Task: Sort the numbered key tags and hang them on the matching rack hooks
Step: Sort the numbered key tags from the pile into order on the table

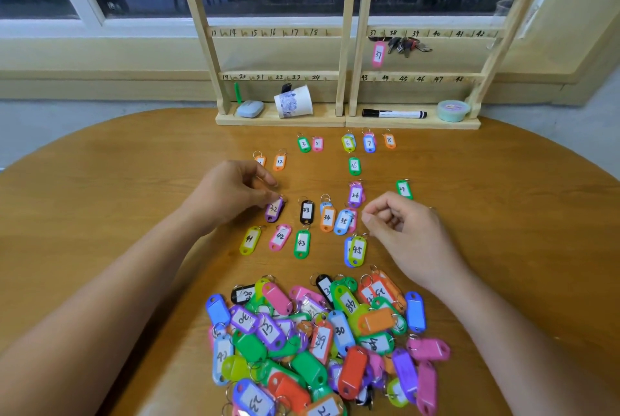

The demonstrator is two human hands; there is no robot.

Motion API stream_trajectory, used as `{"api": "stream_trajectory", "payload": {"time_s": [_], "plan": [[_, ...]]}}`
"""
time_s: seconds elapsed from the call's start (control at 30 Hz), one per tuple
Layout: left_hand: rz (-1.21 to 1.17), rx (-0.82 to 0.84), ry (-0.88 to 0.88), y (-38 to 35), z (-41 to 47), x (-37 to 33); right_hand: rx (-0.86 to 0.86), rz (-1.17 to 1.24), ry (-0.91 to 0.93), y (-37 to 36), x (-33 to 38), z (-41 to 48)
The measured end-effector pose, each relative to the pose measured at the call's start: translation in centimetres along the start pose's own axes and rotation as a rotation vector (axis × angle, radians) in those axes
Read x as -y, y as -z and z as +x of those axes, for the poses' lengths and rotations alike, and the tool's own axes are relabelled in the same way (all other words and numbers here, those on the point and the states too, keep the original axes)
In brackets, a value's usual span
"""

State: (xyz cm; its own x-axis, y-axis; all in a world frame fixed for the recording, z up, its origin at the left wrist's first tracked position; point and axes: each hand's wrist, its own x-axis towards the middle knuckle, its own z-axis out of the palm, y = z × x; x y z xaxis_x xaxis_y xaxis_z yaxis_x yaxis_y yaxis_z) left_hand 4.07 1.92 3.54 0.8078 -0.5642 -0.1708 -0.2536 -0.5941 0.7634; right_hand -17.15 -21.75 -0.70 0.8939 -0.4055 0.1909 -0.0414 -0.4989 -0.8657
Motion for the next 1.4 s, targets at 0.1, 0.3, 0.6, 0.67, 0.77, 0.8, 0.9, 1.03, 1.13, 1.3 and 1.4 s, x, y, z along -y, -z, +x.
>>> {"api": "stream_trajectory", "payload": {"time_s": [0.1, 0.3, 0.6, 0.67, 0.77, 0.8, 0.9, 1.03, 1.13, 1.3, 1.4], "plan": [[0.013, -0.015, -0.012, -0.1, -0.3, 0.2, 0.064, -0.021, -0.021, 1.1, 0.3, -0.1], [0.062, -0.073, -0.065, 0.2, -2.5, 0.6, 0.205, -0.131, -0.054, 4.1, 0.4, -2.4], [0.149, 0.124, -0.26, -0.6, -9.3, 1.1, 0.282, -0.317, 0.049, 4.7, 2.2, -7.3], [0.18, 0.192, -0.295, -0.4, -10.3, 1.6, 0.305, -0.359, 0.076, 4.4, 2.6, -7.8], [0.19, 0.269, -0.381, -0.5, -11.2, 2.1, 0.374, -0.391, 0.084, 4.1, 3.6, -8.3], [0.205, 0.285, -0.41, -0.5, -11.4, 2.1, 0.411, -0.394, 0.085, 4.0, 3.8, -8.4], [0.248, 0.321, -0.461, -0.6, -11.4, 2.0, 0.503, -0.406, 0.094, 3.8, 4.3, -8.6], [0.275, 0.32, -0.471, -0.9, -11.1, 2.1, 0.516, -0.454, 0.095, 4.0, 4.5, -8.4], [0.278, 0.326, -0.469, -1.0, -10.8, 2.0, 0.514, -0.485, 0.091, 3.9, 4.7, -8.2], [0.264, 0.34, -0.445, -1.2, -10.3, 1.9, 0.503, -0.462, 0.087, 3.6, 5.0, -7.7], [0.262, 0.337, -0.436, -1.3, -10.1, 1.9, 0.479, -0.443, 0.102, 3.6, 4.8, -7.5]]}}
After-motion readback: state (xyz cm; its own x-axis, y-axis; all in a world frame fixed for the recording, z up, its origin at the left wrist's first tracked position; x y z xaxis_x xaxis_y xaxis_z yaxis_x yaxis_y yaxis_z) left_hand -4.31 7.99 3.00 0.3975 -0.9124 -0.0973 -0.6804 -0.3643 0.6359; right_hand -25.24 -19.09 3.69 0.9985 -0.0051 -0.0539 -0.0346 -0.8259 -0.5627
